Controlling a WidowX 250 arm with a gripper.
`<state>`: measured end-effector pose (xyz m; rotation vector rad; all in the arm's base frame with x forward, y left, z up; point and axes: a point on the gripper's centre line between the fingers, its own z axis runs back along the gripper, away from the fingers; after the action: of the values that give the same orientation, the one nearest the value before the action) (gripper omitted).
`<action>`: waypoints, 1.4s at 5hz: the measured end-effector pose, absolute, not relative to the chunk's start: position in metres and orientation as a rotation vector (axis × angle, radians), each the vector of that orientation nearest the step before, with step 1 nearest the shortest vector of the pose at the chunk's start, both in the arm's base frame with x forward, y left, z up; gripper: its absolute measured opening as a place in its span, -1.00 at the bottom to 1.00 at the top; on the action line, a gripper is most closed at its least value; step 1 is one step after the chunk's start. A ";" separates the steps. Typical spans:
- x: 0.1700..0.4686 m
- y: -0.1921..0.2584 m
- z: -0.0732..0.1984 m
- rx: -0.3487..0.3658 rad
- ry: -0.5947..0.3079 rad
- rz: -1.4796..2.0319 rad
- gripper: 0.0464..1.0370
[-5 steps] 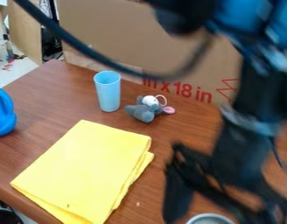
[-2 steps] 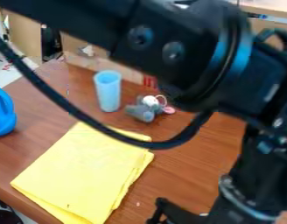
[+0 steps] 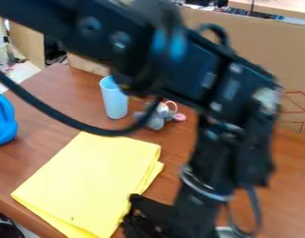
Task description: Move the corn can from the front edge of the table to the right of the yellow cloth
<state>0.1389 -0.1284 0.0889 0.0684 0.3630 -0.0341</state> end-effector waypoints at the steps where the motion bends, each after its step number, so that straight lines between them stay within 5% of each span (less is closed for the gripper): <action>1: 0.149 -0.137 0.087 -0.040 0.326 -0.075 0.93; 2: 0.150 -0.147 0.083 -0.103 0.332 -0.095 0.93; 4: 0.145 -0.179 0.074 -0.060 0.428 -0.172 0.93; 5: 0.159 -0.181 0.051 0.036 0.489 -0.147 0.93; 7: 0.229 -0.160 0.040 0.034 0.382 -0.084 0.93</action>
<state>0.2294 -0.1603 0.0398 0.0335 0.3822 -0.0836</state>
